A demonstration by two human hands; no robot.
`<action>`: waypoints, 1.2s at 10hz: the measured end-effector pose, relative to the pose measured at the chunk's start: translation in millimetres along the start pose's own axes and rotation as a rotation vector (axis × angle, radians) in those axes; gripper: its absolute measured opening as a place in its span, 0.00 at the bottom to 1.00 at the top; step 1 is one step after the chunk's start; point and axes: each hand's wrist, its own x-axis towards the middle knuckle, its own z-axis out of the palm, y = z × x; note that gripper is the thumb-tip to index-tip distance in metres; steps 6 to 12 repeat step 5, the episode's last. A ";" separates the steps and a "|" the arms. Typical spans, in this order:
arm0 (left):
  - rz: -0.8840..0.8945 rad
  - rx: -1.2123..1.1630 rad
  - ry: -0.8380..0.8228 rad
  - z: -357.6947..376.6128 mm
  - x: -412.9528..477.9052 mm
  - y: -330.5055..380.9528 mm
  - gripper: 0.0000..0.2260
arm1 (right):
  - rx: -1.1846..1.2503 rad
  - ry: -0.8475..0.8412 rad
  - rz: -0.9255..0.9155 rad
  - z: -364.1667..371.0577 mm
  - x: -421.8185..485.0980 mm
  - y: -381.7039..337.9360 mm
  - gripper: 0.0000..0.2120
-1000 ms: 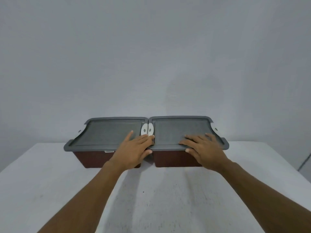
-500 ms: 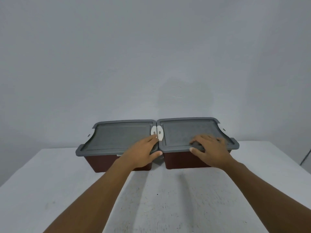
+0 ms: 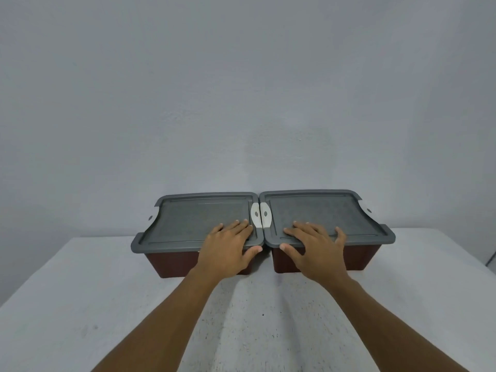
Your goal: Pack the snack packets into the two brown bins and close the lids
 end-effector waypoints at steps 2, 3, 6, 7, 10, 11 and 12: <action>-0.028 0.029 0.009 -3.1 -12.8 11.9 0.29 | -0.018 -0.031 0.037 -3.4 -6.4 -5.6 0.24; -0.013 -0.027 -0.047 -6.9 -31.0 20.4 0.29 | -0.011 -0.055 0.091 -6.1 -13.0 -16.2 0.22; 0.028 -0.174 -0.038 3.5 -116.1 31.0 0.32 | 0.166 -0.031 -0.035 -0.5 -76.9 -33.4 0.30; 0.028 -0.174 -0.038 3.5 -116.1 31.0 0.32 | 0.166 -0.031 -0.035 -0.5 -76.9 -33.4 0.30; 0.028 -0.174 -0.038 3.5 -116.1 31.0 0.32 | 0.166 -0.031 -0.035 -0.5 -76.9 -33.4 0.30; 0.028 -0.174 -0.038 3.5 -116.1 31.0 0.32 | 0.166 -0.031 -0.035 -0.5 -76.9 -33.4 0.30; 0.028 -0.174 -0.038 3.5 -116.1 31.0 0.32 | 0.166 -0.031 -0.035 -0.5 -76.9 -33.4 0.30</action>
